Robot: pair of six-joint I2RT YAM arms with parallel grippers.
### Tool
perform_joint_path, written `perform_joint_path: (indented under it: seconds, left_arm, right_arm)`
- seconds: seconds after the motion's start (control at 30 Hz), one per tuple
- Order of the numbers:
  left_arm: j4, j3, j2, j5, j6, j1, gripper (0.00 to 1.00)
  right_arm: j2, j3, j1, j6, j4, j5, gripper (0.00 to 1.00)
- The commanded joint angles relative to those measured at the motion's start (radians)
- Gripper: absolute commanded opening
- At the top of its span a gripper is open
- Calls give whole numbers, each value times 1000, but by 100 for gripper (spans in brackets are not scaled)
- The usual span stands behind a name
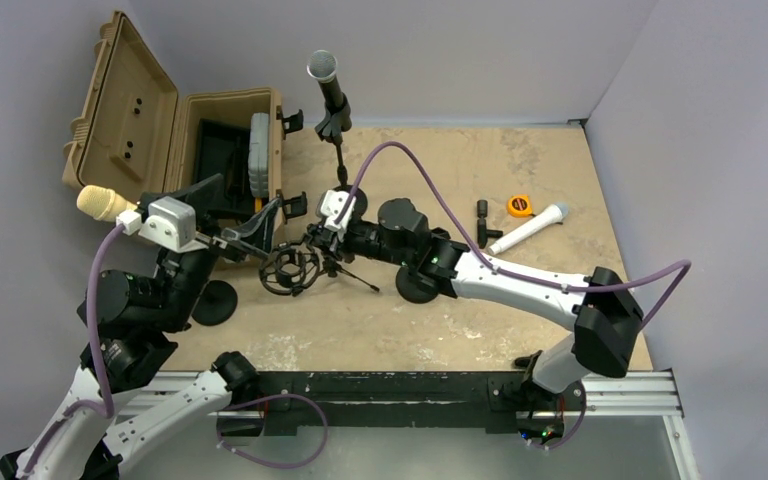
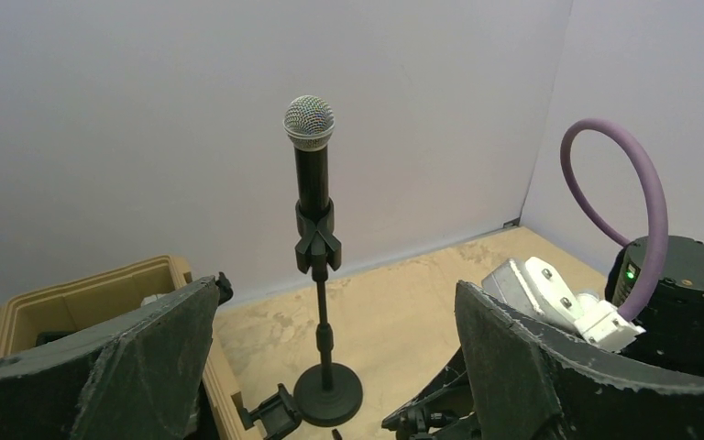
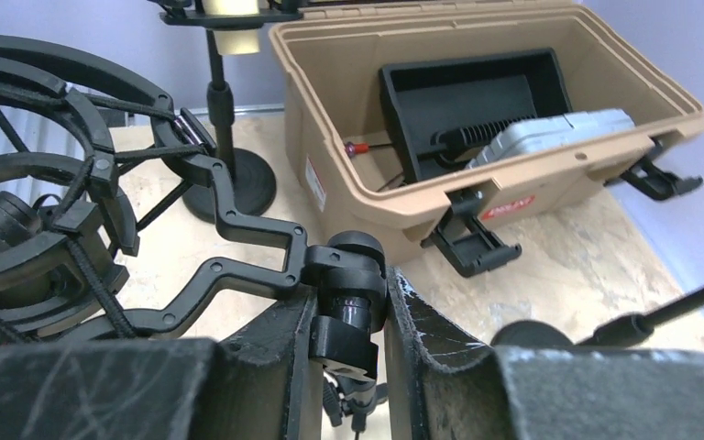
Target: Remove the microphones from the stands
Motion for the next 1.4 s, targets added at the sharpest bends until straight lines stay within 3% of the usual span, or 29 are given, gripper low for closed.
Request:
perform_joint_path:
  seconds: [0.0, 0.2, 0.4, 0.57, 0.73, 0.9, 1.1, 1.27, 1.37]
  left_arm:
    - [17, 10, 16, 16, -2, 5, 98]
    - [10, 14, 22, 13, 0, 4, 98]
    - [6, 19, 25, 24, -4, 5, 98]
    - [-12, 32, 51, 35, -12, 5, 98]
    - [-105, 79, 113, 7, -92, 3, 99]
    - [-411, 200, 175, -54, -255, 3, 100]
    - [-686, 340, 216, -37, -374, 3, 100]
    - [-787, 382, 266, -45, -392, 3, 100]
    - [-811, 391, 291, -41, -394, 3, 100]
  right_arm:
    - [47, 83, -2, -56, -16, -110, 10]
    - [51, 78, -1, 151, -52, -14, 55]
    - [-17, -24, -2, 373, -70, 22, 67]
    - [-88, -97, -2, 443, -57, 37, 78]
    - [-111, -93, 1, 459, -95, 91, 83]
    - [-137, -98, 26, 534, -79, 80, 86]
    - [-136, -148, 53, 780, -62, 119, 88]
    - [-90, -81, 181, 953, -149, 299, 86]
    - [-47, -64, 191, 1032, -198, 391, 80]
